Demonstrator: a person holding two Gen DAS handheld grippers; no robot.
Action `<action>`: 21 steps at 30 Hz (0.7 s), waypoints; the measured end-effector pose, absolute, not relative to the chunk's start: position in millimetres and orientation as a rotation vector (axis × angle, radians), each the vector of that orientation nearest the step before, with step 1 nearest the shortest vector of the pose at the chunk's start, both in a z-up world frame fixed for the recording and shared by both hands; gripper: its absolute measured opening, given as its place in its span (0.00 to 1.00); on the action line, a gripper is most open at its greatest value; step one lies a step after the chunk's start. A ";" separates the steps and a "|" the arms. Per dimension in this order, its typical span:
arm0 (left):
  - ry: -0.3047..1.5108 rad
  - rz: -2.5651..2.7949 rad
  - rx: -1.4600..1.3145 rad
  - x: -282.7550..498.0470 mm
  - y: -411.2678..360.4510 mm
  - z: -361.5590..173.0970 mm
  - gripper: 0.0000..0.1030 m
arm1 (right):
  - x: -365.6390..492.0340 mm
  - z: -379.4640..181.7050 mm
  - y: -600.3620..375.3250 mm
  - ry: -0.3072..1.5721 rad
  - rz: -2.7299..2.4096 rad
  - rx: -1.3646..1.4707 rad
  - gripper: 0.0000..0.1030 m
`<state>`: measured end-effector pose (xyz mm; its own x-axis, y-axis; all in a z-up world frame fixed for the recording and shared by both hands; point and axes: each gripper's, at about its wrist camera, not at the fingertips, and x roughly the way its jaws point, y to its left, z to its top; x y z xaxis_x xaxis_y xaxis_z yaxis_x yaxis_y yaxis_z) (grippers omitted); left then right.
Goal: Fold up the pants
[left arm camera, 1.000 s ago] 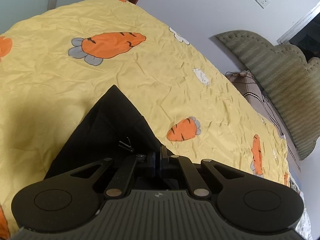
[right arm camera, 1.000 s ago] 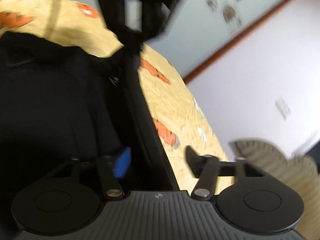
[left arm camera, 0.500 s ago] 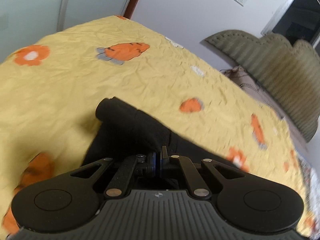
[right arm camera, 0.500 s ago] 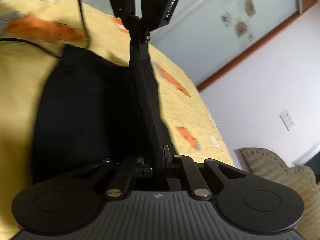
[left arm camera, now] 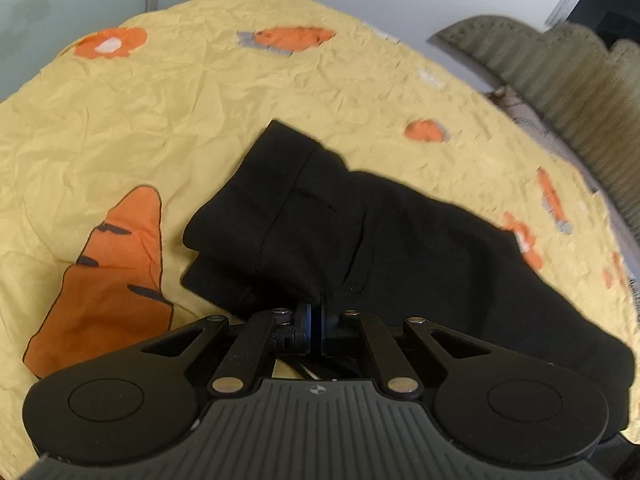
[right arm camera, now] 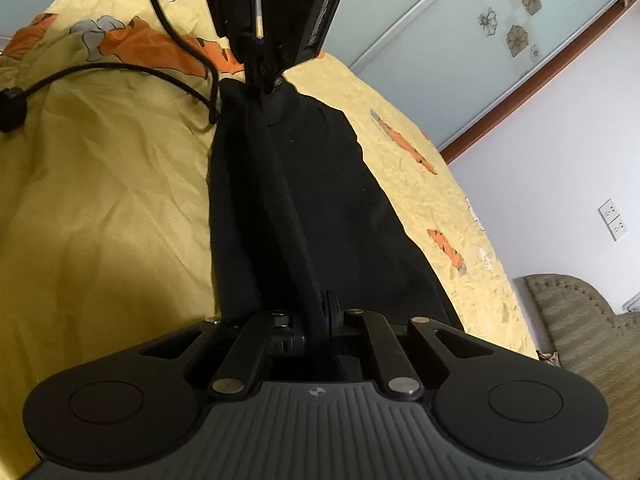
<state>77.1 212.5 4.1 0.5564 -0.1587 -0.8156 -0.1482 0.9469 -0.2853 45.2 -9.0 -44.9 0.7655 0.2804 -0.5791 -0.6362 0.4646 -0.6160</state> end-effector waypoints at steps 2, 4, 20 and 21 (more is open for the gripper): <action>0.996 0.000 -0.320 76.6 208.9 0.0 0.10 | 41.1 -50.1 -7.8 0.440 0.580 -0.948 0.06; 0.988 0.020 -0.301 73.6 207.8 0.7 0.26 | 39.2 -51.1 -5.2 0.414 0.557 -0.958 0.06; 0.949 -0.220 -0.260 49.7 125.1 44.8 0.67 | -27.4 -26.8 -110.7 0.469 0.285 -0.694 0.23; 0.973 -0.255 -0.265 50.8 114.6 40.8 0.67 | -28.3 -29.1 -118.3 0.483 0.246 -0.708 0.23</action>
<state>50.8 114.6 40.8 0.5382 -0.3289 -0.7760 0.0935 0.9383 -0.3328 -28.3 -118.3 -29.1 0.8626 0.0547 -0.5029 -0.3746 0.7372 -0.5623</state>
